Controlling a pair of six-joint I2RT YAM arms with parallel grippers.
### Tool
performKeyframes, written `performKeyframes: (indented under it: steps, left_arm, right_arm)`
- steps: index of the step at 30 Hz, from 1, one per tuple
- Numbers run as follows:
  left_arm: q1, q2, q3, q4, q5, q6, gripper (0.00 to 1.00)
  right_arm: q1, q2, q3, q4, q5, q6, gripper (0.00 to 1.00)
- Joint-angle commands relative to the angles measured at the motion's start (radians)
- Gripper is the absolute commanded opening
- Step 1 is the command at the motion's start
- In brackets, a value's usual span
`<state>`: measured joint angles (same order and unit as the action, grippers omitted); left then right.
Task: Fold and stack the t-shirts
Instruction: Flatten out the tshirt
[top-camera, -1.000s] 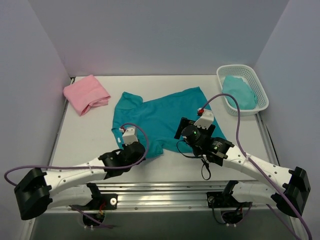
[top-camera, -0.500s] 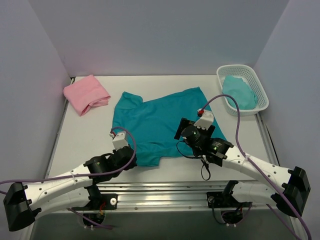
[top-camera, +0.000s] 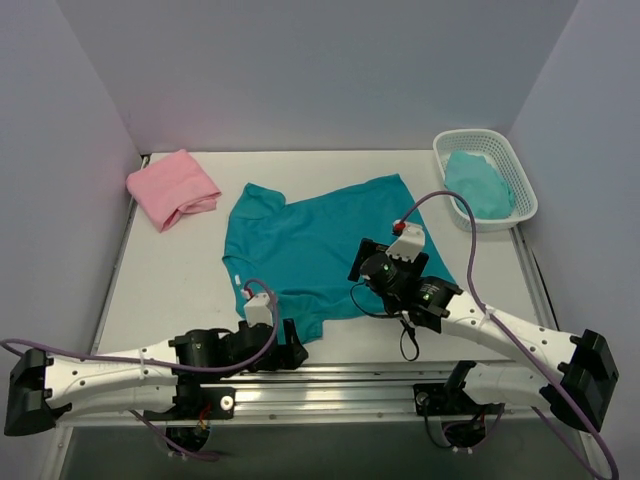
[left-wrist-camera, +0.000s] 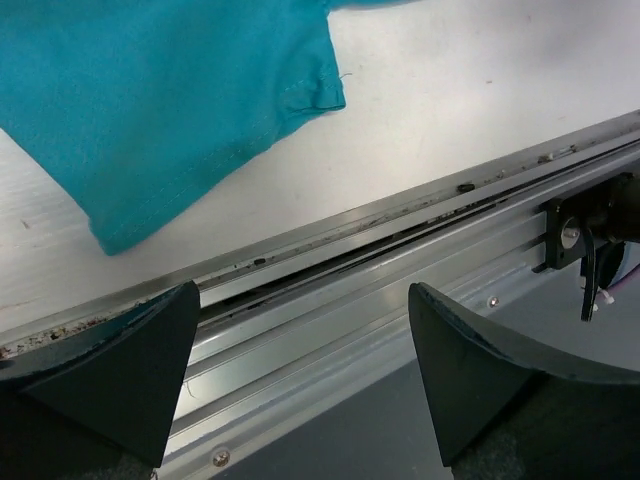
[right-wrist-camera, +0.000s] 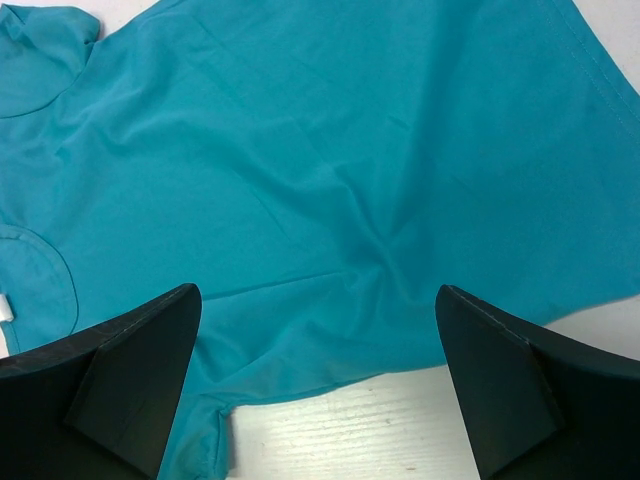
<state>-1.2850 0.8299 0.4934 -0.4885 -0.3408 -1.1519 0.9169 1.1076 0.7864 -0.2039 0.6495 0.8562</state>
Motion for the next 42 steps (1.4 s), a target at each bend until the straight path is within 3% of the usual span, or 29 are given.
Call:
performKeyframes:
  steps: [1, 5, 8, 9, 10, 13, 14, 16, 17, 18, 19, 21, 24, 27, 42]
  left_arm:
    - [-0.051, -0.049, 0.094, -0.077, -0.169, -0.039, 0.94]
    - [-0.027, -0.11, 0.154, -0.197, -0.41, -0.007, 0.94]
    - [0.093, -0.13, 0.16, -0.165, -0.498, 0.117, 0.94]
    - [0.149, -0.13, 0.155, -0.126, -0.477, 0.18, 0.94]
    - [0.283, -0.127, 0.133, -0.016, -0.442, 0.239, 0.94]
    - [0.505, -0.074, 0.091, 0.222, -0.206, 0.403, 0.99]
    - [0.629, -0.046, 0.062, 0.284, -0.157, 0.446, 0.97]
    - [0.728, 0.073, 0.048, 0.429, -0.08, 0.465, 0.78]
    - [0.798, 0.124, 0.053, 0.474, -0.069, 0.475, 0.69]
    - [0.825, 0.176, 0.06, 0.532, -0.047, 0.481, 0.37]
    - [0.846, 0.29, 0.076, 0.604, -0.038, 0.483, 0.25]
    - [0.883, 0.411, 0.14, 0.696, 0.002, 0.485, 0.03]
    - [0.906, 0.656, 0.23, 0.802, 0.054, 0.494, 0.02]
    - [0.926, 0.777, 0.299, 0.901, 0.098, 0.498, 0.02]
    - [1.004, 1.11, 0.625, 0.846, 0.189, 0.526, 0.02]
  right_arm:
    - [-0.004, 0.023, 0.002, 0.009, 0.044, 0.0, 1.0]
    - [-0.006, 0.04, 0.014, 0.021, 0.042, -0.012, 1.0]
    - [-0.009, 0.049, 0.025, 0.04, 0.036, -0.031, 1.0]
    - [-0.012, 0.055, 0.033, 0.043, 0.035, -0.035, 1.0]
    - [-0.013, 0.06, 0.036, 0.052, 0.03, -0.043, 1.0]
    - [-0.045, 0.089, 0.039, 0.103, -0.002, -0.089, 0.98]
    - [-0.064, 0.098, 0.037, 0.142, -0.054, -0.103, 0.87]
    - [-0.152, 0.126, 0.037, 0.182, -0.158, -0.149, 0.52]
    - [-0.182, 0.136, 0.037, 0.229, -0.248, -0.154, 0.23]
    - [-0.205, 0.162, 0.039, 0.244, -0.27, -0.161, 0.07]
    - [-0.237, 0.184, 0.066, 0.244, -0.269, -0.158, 0.0]
    - [-0.265, 0.274, 0.12, 0.209, -0.238, -0.155, 0.0]
    - [-0.32, 0.42, 0.247, 0.146, -0.232, -0.163, 0.0]
    - [-0.365, 0.541, 0.356, 0.15, -0.24, -0.169, 0.0]
    - [-0.541, 1.07, 0.918, 0.147, -0.349, -0.25, 0.0]
